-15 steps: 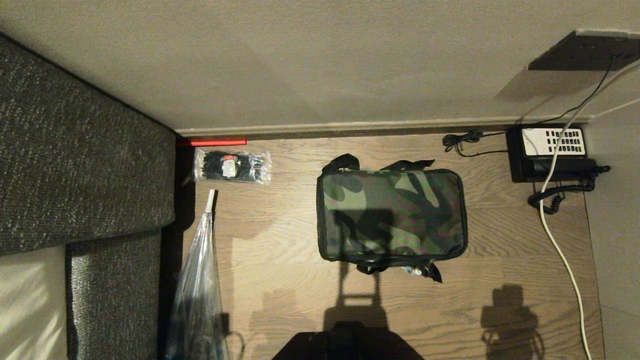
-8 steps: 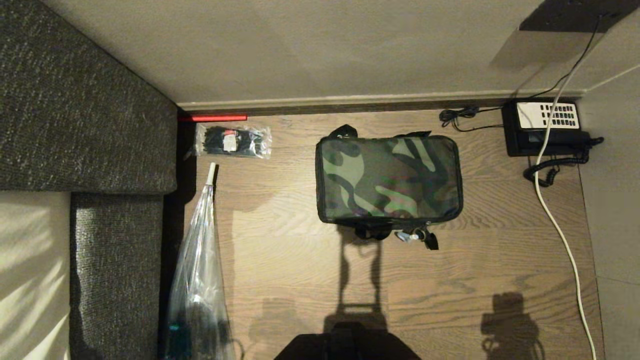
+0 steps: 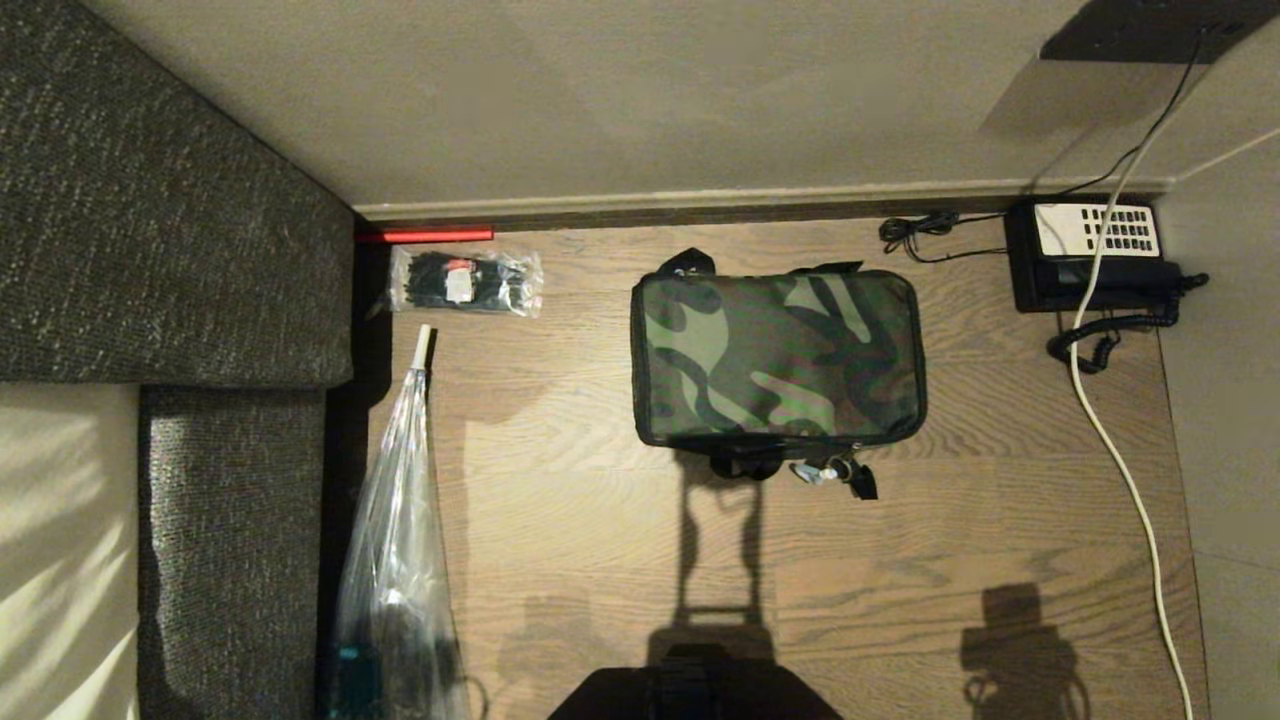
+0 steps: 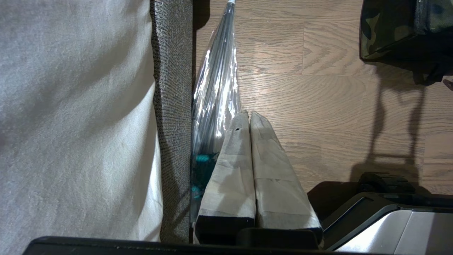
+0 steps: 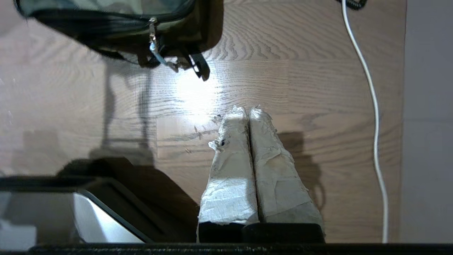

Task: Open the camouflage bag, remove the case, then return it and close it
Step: Open the top of the storage box

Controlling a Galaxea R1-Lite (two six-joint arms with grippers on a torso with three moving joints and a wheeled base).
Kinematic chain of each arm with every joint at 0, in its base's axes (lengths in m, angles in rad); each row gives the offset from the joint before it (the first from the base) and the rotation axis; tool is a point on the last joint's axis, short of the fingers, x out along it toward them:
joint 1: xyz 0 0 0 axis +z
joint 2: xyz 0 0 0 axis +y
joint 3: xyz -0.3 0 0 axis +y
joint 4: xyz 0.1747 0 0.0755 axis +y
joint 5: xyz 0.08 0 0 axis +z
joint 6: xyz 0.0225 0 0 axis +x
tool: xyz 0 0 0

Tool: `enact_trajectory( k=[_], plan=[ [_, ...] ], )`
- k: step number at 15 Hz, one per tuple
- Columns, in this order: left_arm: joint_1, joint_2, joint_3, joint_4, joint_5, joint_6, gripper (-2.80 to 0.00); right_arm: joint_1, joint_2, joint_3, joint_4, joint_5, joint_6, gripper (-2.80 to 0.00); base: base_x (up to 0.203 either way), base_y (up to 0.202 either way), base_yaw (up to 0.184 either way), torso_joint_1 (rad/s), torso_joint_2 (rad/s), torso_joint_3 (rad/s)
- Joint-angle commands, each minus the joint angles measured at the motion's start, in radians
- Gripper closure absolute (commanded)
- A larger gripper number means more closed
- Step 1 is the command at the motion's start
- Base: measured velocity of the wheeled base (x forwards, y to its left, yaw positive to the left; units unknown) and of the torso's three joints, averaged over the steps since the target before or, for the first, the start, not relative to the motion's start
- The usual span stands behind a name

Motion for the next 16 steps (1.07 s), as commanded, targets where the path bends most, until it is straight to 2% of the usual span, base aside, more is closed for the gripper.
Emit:
enact_trajectory(
  k=[1,2,3,5,7,10,11,13,15,16],
  plan=[
    [0.0,-0.002,0.0,0.0,0.0,-0.001,0.0,0.0,-0.031,-0.034,0.019,0.006,0.008,0.0,0.0,0.0,0.0,0.0,0.0,0.0],
    [0.0,-0.002,0.0,0.0,0.0,-0.001,0.0,0.0,-0.031,-0.097,0.058,0.022,0.036,0.0,0.0,0.0,0.0,0.0,0.0,0.0],
    [-0.001,-0.002,0.0,0.0,0.0,-0.001,0.0,0.0,-0.031,-0.212,0.166,0.054,0.075,0.0,0.0,0.0,0.0,0.0,0.0,0.0],
    [-0.001,-0.002,0.0,0.0,0.0,-0.001,0.0,0.0,-0.03,-0.488,0.493,0.166,0.146,0.0,0.0,0.0,0.0,0.0,0.0,0.0],
    [0.0,-0.002,0.0,0.0,0.0,-0.001,0.0,0.0,-0.006,-0.634,0.63,0.278,0.202,0.0,0.0,0.0,0.0,0.0,0.0,0.0],
    [0.0,-0.002,0.0,0.0,0.0,-0.001,0.0,0.027,0.258,-0.771,0.636,0.312,0.343,0.0,0.0,0.0,0.0,0.0,0.0,0.0],
    [0.0,-0.002,0.0,0.0,0.0,-0.001,0.0,0.041,0.406,-0.793,0.616,0.322,0.374,0.0,0.0,0.0,0.0,0.0,0.0,0.0],
    [0.0,-0.002,0.0,0.0,0.0,-0.001,0.0,0.067,0.725,-0.785,0.554,0.339,0.386,0.0,0.0,0.0,0.0,0.0,0.0,0.0],
    [-0.001,-0.002,0.0,0.0,0.0,-0.001,0.0,0.086,0.999,-0.696,0.403,0.346,0.386,0.0,0.0,0.0,0.0,0.0,0.0,0.0],
    [-0.001,-0.002,0.0,0.0,0.0,-0.001,0.0,0.099,1.133,-0.646,0.263,0.332,0.386,0.0,0.0,0.0,0.0,0.0,0.0,0.0]
  ],
)
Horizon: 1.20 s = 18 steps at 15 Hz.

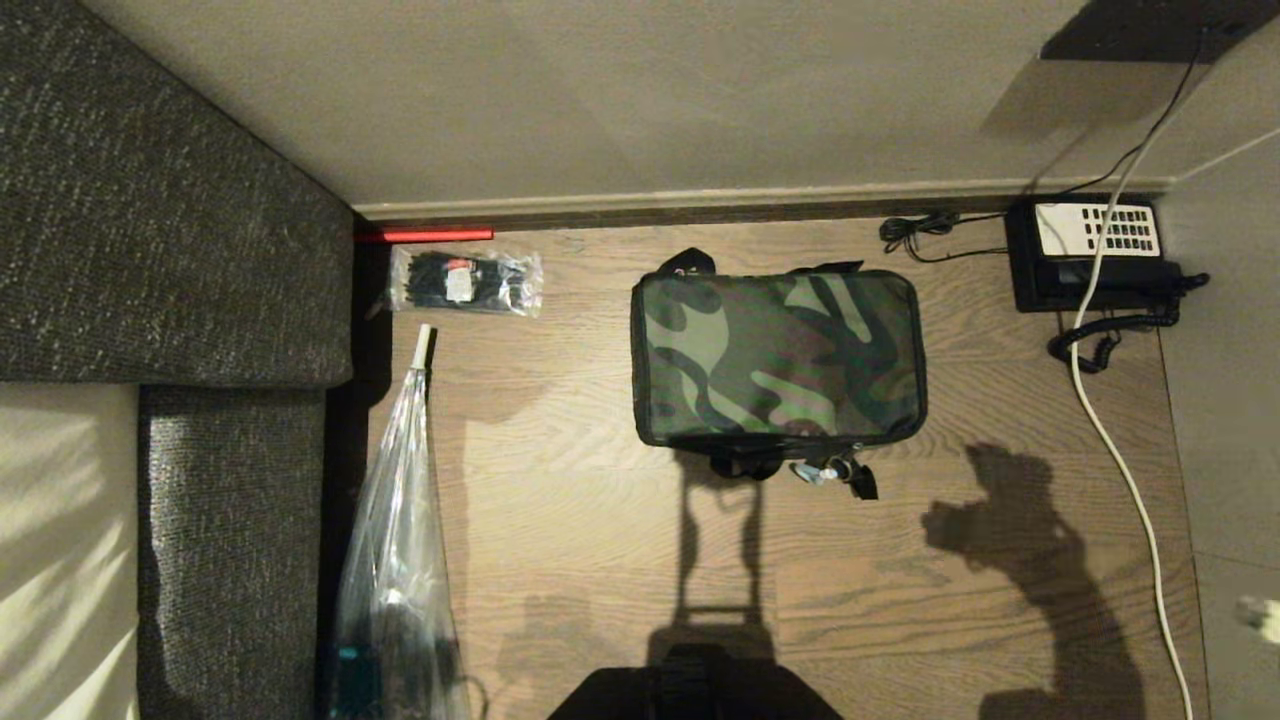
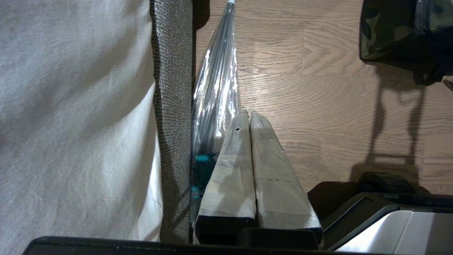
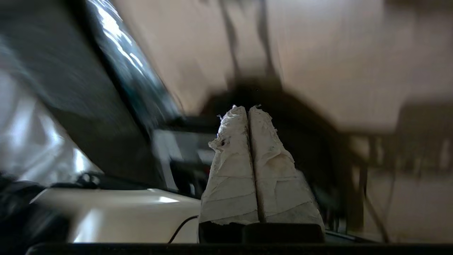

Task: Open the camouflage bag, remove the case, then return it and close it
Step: Open the top of the storage box

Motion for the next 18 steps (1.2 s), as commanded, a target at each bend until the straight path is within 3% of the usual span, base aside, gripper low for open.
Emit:
enact_trajectory(
  k=[1,4,6,8,9,11,13,18],
  plan=[
    [-0.001,-0.002,0.0,0.0,0.001,0.0,0.0,0.043,0.45,0.093,-0.294,-0.046,0.004,0.0,0.0,0.0,0.0,0.0,0.0,0.0],
    [0.0,-0.002,0.0,0.0,0.001,0.0,0.0,0.152,0.784,0.131,-0.706,-0.243,0.013,0.0,0.0,0.0,0.0,0.0,0.0,0.0],
    [0.0,-0.002,0.0,0.0,0.001,0.0,0.0,0.212,0.935,0.156,-0.883,-0.319,0.032,0.0,0.0,0.0,0.0,0.0,0.0,0.0],
    [-0.001,-0.002,0.0,0.0,0.001,0.0,0.0,0.305,1.037,0.17,-1.031,-0.362,0.141,0.0,0.0,0.0,0.0,0.0,0.0,0.0],
    [0.0,-0.002,0.0,0.0,0.001,0.0,0.0,0.336,1.077,0.172,-1.112,-0.375,0.181,-2.8,0.0,0.0,0.0,0.0,0.0,0.0],
    [-0.001,-0.002,0.0,0.0,0.001,0.0,0.0,0.377,1.153,0.165,-1.274,-0.425,0.199,-2.8,0.0,0.0,0.0,0.0,0.0,0.0],
    [0.0,-0.002,0.0,0.0,0.001,0.0,0.0,0.391,1.208,0.172,-1.43,-0.465,0.162,-2.8,0.0,0.0,0.0,0.0,0.0,0.0],
    [-0.001,-0.002,0.0,0.0,0.001,0.0,0.0,0.393,1.222,0.168,-1.525,-0.462,0.144,-2.8,0.0,0.0,0.0,0.0,0.0,0.0]
  ],
)
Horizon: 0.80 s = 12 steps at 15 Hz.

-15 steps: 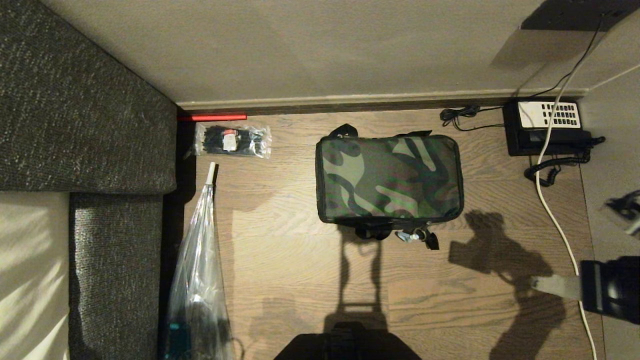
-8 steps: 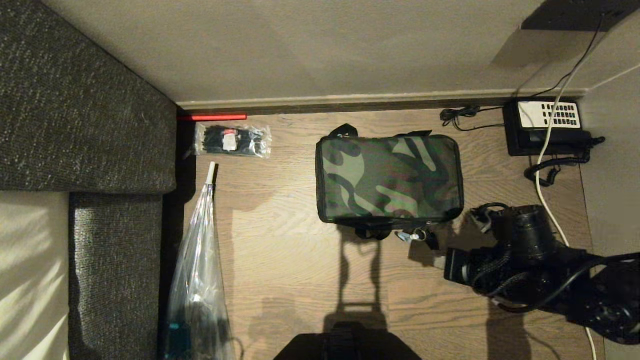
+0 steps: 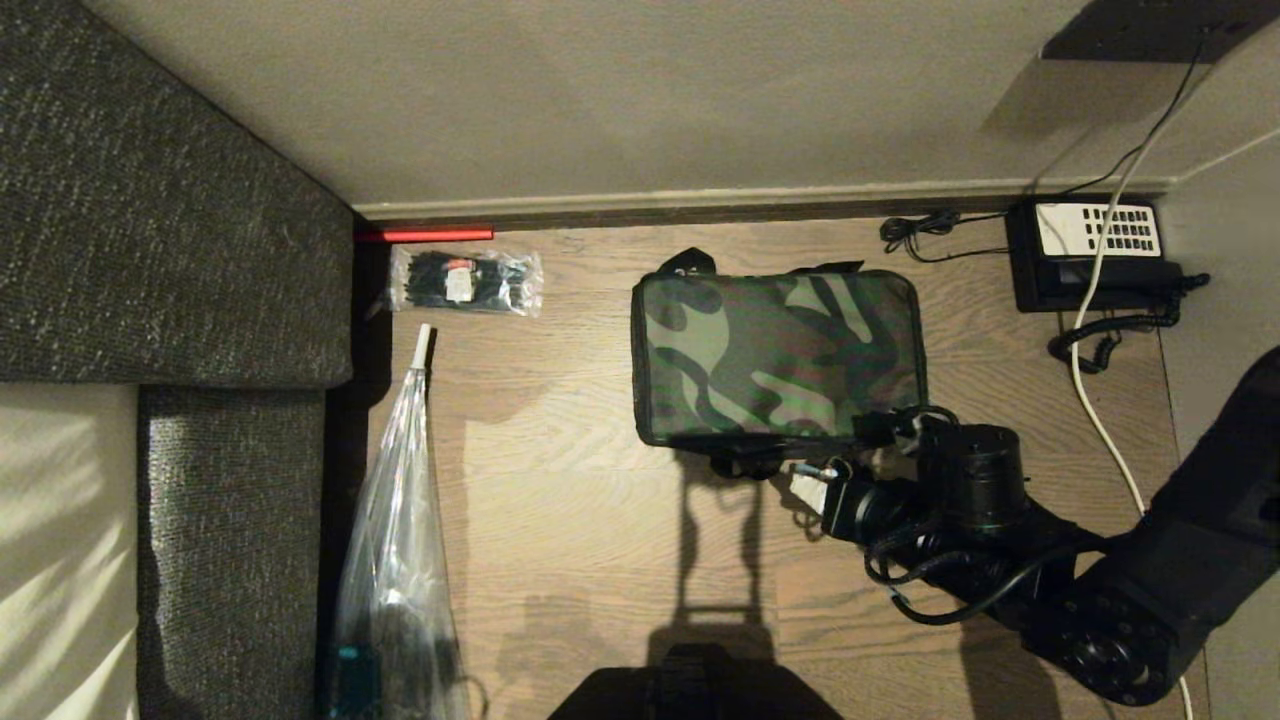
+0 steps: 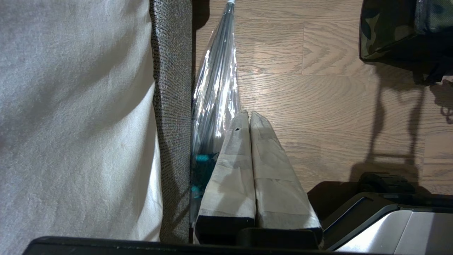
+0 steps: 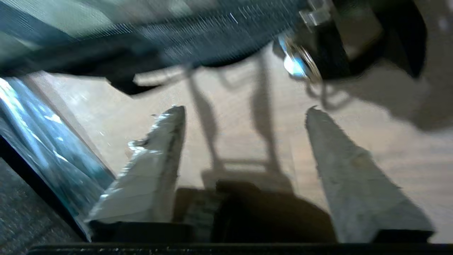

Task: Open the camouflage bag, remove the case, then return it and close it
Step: Open the top of the storage box

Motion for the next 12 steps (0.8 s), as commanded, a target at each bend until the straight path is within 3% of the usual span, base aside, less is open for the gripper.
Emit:
enact_trajectory(
  k=[1,4,7,12],
  plan=[
    [0.0,-0.002,0.0,0.0,0.001,-0.001,0.0,-0.001,0.01,0.006,-0.026,0.009,-0.006,-2.8,0.0,0.0,0.0,0.0,0.0,0.0],
    [-0.001,-0.002,0.0,0.0,0.001,-0.001,0.0,-0.004,-0.017,0.006,-0.019,0.04,-0.02,-2.8,0.0,0.0,0.0,0.0,0.0,0.0],
    [0.0,-0.002,0.0,0.0,0.001,-0.001,0.0,-0.021,-0.039,0.014,-0.02,0.041,-0.086,-2.8,0.0,0.0,0.0,0.0,0.0,0.0],
    [-0.001,-0.002,0.0,0.0,0.001,-0.001,0.0,-0.041,-0.022,-0.002,-0.03,0.045,-0.088,-2.8,0.0,0.0,0.0,0.0,0.0,0.0]
  ],
)
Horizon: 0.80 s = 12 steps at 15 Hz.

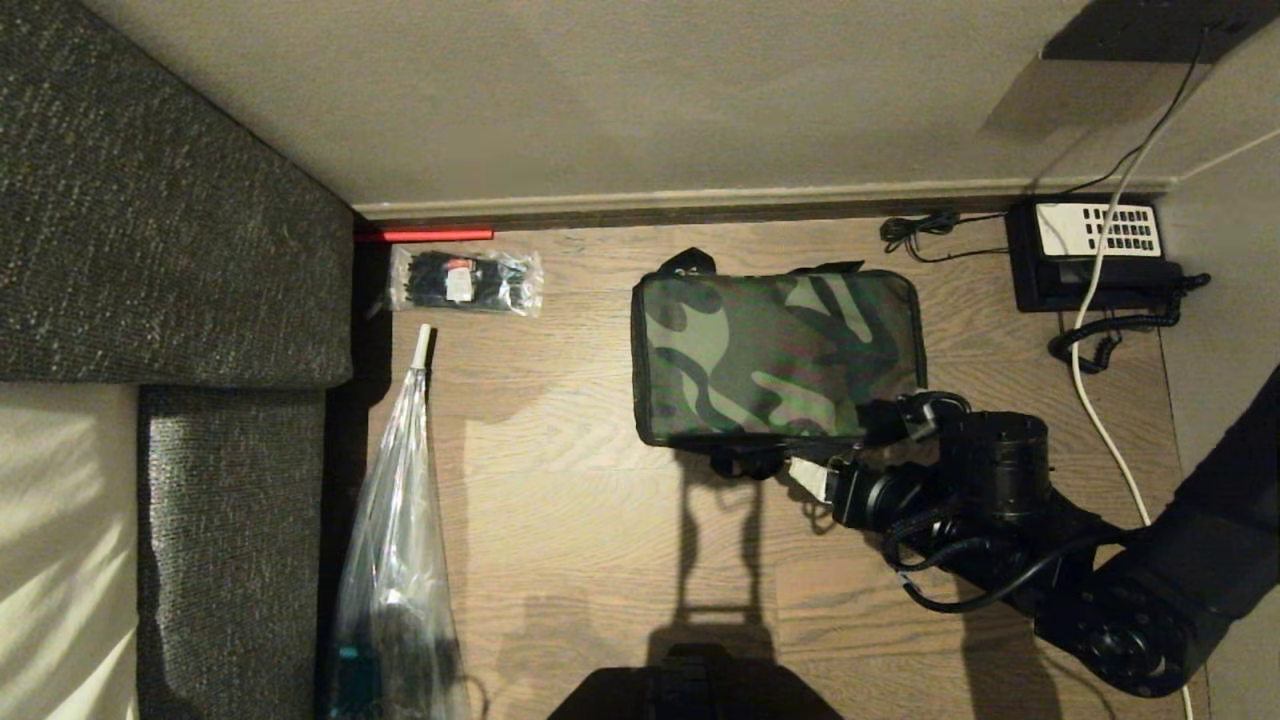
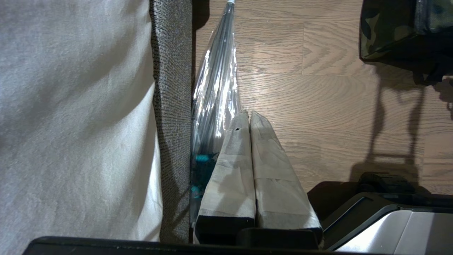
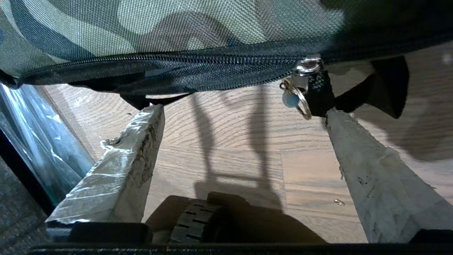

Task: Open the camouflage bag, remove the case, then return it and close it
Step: Open the top of the storage box

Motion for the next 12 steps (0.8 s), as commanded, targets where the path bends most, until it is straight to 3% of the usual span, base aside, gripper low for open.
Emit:
enact_trajectory(
  k=[1,6,12],
  plan=[
    [0.0,-0.002,0.0,0.0,0.001,0.0,0.0,-0.003,0.012,-0.011,-0.009,-0.001,0.01,-2.8,0.0,0.0,0.0,0.0,0.0,0.0],
    [-0.001,-0.002,0.0,0.0,0.001,0.0,0.0,-0.002,0.071,-0.039,-0.126,-0.002,0.05,-2.8,0.0,0.0,0.0,0.0,0.0,0.0],
    [-0.001,-0.002,0.0,0.0,0.001,0.0,0.0,-0.007,0.091,-0.016,-0.144,-0.004,0.055,-2.8,0.0,0.0,0.0,0.0,0.0,0.0]
  ],
)
